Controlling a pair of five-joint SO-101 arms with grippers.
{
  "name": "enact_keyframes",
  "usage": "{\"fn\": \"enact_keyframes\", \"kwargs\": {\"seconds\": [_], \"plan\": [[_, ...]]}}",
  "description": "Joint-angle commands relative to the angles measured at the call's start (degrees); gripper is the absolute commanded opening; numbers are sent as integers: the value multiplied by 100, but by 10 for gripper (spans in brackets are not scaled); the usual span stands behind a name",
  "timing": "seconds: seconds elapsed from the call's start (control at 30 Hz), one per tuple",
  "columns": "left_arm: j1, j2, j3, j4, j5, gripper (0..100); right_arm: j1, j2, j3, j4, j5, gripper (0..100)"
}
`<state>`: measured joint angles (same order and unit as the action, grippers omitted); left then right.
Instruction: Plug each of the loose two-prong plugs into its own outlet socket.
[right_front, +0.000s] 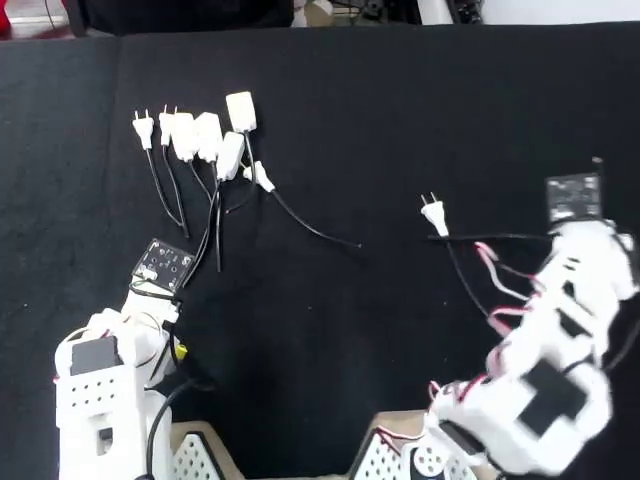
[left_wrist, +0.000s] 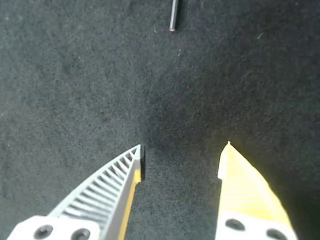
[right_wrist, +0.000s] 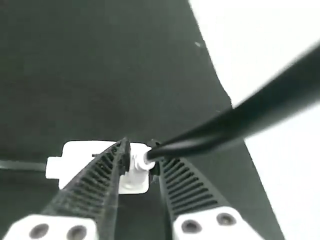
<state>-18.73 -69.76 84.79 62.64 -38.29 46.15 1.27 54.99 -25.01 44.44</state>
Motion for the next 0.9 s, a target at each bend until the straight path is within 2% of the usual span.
{"fn": "enact_keyframes", "kwargs": {"seconds": [0.0,0.17,0.4,0.47,0.67,0.73,0.87], "plan": [[57,-44,-57,62,-35,252,475,1420,-1349,-396,-202,12],[66,-44,-57,53,-35,252,914,2967,-2941,334,-229,12],[66,-44,-57,44,-35,252,818,2668,-2343,378,-229,21],[66,-44,-57,44,-35,252,738,2387,-2035,387,-229,77],[75,-44,-57,53,-44,252,695,1481,-1130,563,-431,411],[75,-44,-57,44,-44,252,624,1024,-769,949,-431,435],[75,-44,-57,53,-44,252,492,-92,-268,2004,-607,390]]}}
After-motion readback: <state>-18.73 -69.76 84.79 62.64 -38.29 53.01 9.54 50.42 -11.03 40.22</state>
